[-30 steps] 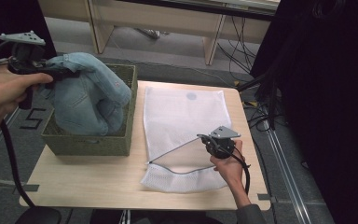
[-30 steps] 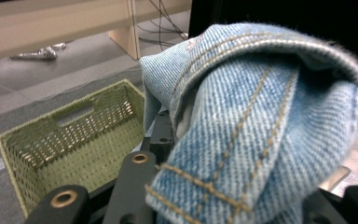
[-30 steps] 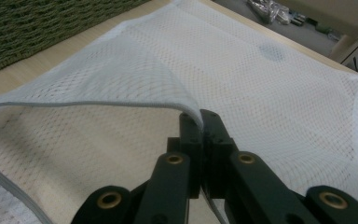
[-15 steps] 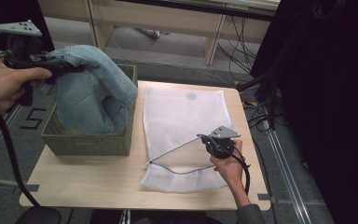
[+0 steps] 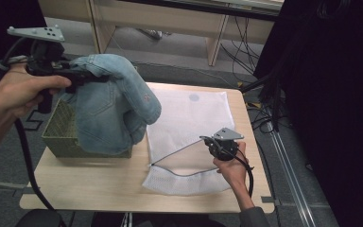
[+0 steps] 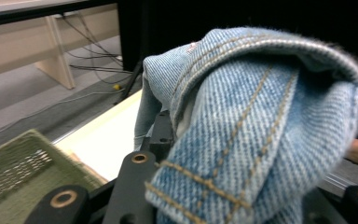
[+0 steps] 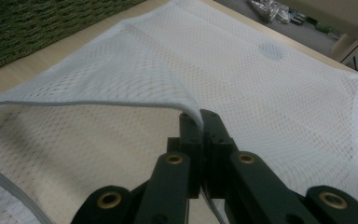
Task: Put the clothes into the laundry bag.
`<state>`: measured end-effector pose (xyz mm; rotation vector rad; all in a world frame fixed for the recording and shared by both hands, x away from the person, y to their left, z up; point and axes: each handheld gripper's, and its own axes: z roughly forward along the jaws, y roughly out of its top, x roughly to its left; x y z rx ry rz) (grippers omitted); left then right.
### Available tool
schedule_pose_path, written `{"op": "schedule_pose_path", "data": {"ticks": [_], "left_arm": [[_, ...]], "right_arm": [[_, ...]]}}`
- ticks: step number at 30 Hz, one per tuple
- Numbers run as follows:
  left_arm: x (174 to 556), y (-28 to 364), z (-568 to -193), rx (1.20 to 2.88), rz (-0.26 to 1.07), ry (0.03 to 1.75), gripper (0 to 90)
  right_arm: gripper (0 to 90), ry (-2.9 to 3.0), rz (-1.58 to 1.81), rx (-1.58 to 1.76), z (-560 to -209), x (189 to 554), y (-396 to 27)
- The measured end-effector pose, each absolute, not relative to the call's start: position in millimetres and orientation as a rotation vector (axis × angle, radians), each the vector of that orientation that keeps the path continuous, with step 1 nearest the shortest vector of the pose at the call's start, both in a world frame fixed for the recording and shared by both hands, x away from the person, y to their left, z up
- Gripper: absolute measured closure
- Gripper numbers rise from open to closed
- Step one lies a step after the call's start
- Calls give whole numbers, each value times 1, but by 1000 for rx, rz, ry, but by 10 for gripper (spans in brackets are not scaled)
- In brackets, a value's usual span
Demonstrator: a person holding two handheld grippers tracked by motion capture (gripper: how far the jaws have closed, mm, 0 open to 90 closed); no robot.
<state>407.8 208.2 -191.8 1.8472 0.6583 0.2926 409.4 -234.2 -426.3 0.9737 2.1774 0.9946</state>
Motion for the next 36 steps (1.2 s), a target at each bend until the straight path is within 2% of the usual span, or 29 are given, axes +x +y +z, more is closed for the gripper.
{"op": "schedule_pose_path", "data": {"ticks": [17, 29, 36], "left_arm": [[379, 144, -196, 1795, 37, 453, 685], [379, 96, -245, 1818, -96, 399, 680], [387, 79, -285, 1867, -106, 431, 676]], "right_arm": [[892, 2155, 1030, 1002, -425, 410, -236], [892, 2154, 1043, 1000, -423, 410, -240], [892, 2150, 1062, 1011, -423, 410, -240]]}}
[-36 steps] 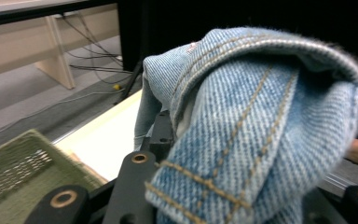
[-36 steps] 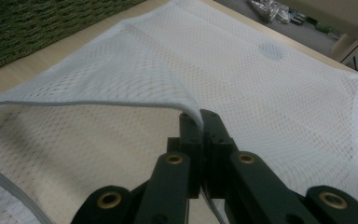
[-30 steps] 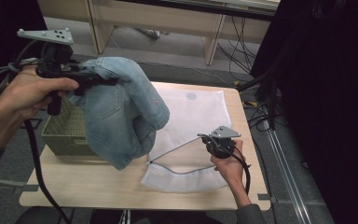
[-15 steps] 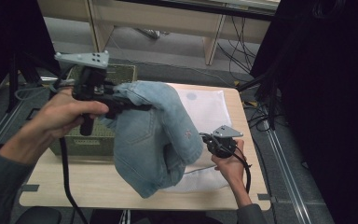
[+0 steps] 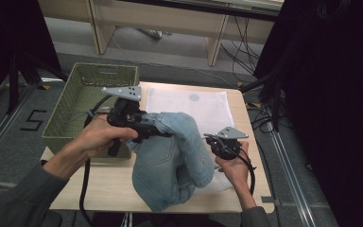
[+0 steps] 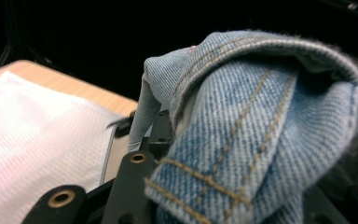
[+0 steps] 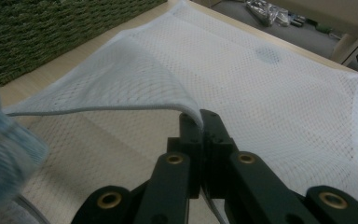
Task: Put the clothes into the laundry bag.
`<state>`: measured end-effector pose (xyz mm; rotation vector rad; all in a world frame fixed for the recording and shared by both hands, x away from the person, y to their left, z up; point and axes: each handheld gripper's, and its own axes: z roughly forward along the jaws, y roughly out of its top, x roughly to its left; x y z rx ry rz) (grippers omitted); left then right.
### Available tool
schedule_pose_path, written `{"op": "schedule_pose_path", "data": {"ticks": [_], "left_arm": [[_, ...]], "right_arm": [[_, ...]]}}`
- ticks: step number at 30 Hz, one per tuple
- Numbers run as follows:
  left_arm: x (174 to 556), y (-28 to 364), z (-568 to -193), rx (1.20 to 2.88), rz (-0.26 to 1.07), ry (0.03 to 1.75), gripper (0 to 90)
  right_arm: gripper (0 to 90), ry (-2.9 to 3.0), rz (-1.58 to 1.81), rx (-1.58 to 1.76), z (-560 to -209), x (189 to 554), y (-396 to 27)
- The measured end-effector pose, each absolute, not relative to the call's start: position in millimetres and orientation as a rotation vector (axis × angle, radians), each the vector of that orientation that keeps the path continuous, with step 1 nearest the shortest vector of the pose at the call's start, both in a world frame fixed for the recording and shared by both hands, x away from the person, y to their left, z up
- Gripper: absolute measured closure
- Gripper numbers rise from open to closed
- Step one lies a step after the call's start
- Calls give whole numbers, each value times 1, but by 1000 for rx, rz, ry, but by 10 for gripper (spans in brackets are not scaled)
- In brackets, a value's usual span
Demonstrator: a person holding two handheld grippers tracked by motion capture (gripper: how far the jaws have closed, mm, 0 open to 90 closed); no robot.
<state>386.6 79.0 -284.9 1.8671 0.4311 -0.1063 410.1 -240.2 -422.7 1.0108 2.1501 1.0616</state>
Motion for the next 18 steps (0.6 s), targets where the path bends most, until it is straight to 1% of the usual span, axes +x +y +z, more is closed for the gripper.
{"op": "schedule_pose_path", "data": {"ticks": [1, 3, 6, 8, 11, 14, 15, 16, 18], "left_arm": [[389, 75, -295, 1870, -119, 446, 674], [390, 73, -300, 1875, -111, 454, 673], [392, 68, -310, 1899, -71, 465, 670], [392, 62, -318, 1943, -15, 447, 666], [394, 52, -335, 1983, -36, 455, 664], [394, 40, -350, 2047, 34, 425, 657], [397, 37, -353, 2074, 77, 370, 657], [392, 33, -358, 2101, 34, 421, 655], [391, 27, -364, 2119, 29, 417, 649]], "right_arm": [[892, 2145, 1062, 1011, -422, 410, -240], [892, 2145, 1059, 1010, -422, 410, -240], [892, 2142, 1062, 1010, -421, 410, -240], [892, 2127, 1072, 998, -422, 410, -240], [892, 2142, 1064, 1001, -420, 409, -238], [892, 2132, 1068, 1002, -419, 408, -235], [892, 2132, 1068, 1002, -419, 408, -235], [892, 2124, 1070, 990, -419, 409, -235], [894, 2114, 1068, 992, -419, 408, -234]]}}
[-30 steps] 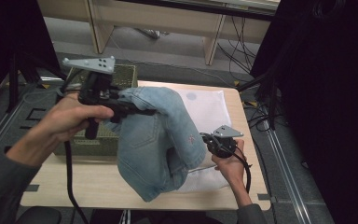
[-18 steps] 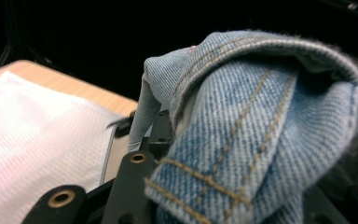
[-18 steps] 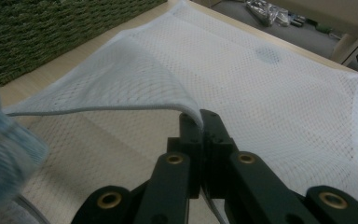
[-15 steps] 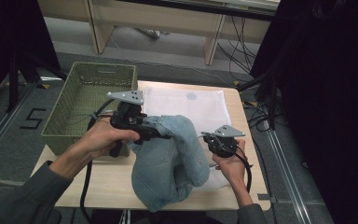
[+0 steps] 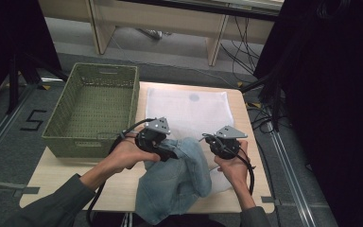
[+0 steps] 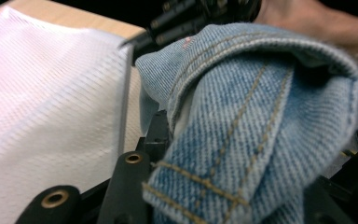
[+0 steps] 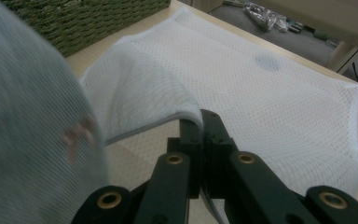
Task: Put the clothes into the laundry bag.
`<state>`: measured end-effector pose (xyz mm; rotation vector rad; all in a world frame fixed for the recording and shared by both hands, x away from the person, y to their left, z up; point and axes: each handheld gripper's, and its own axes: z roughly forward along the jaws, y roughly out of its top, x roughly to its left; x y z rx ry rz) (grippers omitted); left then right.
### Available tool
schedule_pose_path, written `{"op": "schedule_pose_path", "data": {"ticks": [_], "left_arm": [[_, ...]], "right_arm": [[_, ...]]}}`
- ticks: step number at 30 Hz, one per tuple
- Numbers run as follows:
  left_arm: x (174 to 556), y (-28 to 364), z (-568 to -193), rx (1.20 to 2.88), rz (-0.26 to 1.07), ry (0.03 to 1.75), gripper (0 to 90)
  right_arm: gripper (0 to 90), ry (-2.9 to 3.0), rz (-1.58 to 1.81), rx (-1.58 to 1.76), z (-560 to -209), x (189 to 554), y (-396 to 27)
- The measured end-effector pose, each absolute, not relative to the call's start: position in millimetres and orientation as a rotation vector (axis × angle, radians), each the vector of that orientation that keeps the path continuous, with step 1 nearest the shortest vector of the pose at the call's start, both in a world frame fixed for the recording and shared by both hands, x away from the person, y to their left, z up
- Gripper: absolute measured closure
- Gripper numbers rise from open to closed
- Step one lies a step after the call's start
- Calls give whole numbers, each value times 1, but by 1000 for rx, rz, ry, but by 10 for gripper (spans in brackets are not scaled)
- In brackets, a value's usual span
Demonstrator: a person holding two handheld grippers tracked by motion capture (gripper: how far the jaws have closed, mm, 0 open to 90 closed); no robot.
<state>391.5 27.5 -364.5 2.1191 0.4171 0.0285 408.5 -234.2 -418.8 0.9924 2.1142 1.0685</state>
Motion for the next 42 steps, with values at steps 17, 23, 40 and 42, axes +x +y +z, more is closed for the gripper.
{"op": "schedule_pose_path", "data": {"ticks": [17, 23, 40, 42], "left_arm": [[413, -37, -451, 2399, 117, 455, 531], [427, -29, -459, 2314, 23, 608, 363], [410, 31, -417, 2247, 24, 573, 572], [411, 27, -424, 2248, -6, 583, 627]], "right_arm": [[894, 2094, 1102, 947, -407, 404, -227], [894, 2114, 1090, 942, -410, 403, -224], [893, 2112, 1094, 963, -409, 402, -226], [893, 2120, 1089, 950, -409, 403, -226]]}}
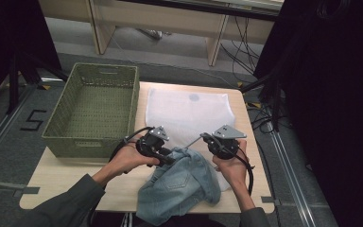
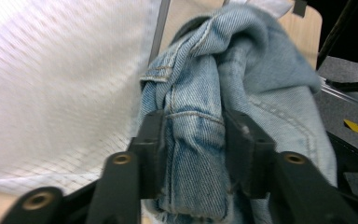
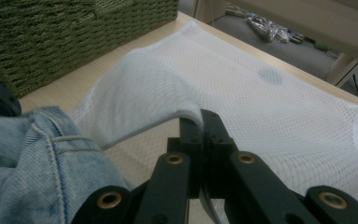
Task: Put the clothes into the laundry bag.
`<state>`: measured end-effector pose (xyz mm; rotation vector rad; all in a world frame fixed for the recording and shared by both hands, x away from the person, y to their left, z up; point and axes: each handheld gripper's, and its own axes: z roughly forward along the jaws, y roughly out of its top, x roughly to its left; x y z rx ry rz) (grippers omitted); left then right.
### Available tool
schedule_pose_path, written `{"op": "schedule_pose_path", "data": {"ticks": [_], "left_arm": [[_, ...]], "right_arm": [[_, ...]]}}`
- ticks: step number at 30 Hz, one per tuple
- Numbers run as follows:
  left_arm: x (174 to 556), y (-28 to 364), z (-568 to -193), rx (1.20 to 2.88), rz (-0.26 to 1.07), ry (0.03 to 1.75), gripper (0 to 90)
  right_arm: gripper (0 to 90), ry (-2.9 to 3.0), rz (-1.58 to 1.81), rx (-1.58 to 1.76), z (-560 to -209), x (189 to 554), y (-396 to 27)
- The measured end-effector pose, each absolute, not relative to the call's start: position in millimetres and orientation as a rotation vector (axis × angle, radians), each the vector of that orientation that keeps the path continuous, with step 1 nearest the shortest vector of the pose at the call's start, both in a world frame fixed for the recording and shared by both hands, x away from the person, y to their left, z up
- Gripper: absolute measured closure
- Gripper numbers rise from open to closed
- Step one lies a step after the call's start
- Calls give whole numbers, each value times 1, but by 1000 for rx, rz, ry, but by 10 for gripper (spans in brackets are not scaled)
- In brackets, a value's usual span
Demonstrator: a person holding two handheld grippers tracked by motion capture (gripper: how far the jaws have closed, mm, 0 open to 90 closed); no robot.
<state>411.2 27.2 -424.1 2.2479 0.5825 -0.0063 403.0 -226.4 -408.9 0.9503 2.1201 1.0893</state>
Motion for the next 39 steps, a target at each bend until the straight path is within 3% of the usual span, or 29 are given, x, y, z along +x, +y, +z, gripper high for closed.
{"op": "schedule_pose_path", "data": {"ticks": [5, 9, 11, 14, 16, 19, 23, 31, 34, 36, 39], "left_arm": [[407, 2, -429, 2238, -12, 515, 705], [401, -18, -431, 2254, -4, 460, 711], [401, -24, -434, 2266, 22, 463, 710], [410, -27, -447, 2392, 223, 431, 711], [417, -26, -460, 2373, 184, 515, 705], [422, -16, -456, 2274, 82, 588, 643], [423, -3, -431, 2214, 113, 593, 471], [443, -3, -426, 2135, 220, 686, 402], [450, -14, -433, 2144, 309, 656, 479], [454, -17, -438, 2136, 306, 634, 682], [455, -12, -437, 2146, 369, 611, 797]], "right_arm": [[894, 2114, 1100, 962, -408, 401, -221], [894, 2130, 1106, 920, -404, 400, -216], [894, 2116, 1131, 940, -403, 398, -214], [894, 2114, 1136, 921, -402, 398, -214], [894, 2130, 1129, 923, -402, 397, -213], [895, 2128, 1124, 912, -402, 396, -213], [894, 2136, 1130, 903, -401, 397, -217], [893, 2131, 1130, 919, -401, 397, -216], [893, 2125, 1139, 930, -403, 396, -212], [892, 2149, 1121, 915, -403, 396, -213], [892, 2158, 1107, 906, -406, 396, -211]]}}
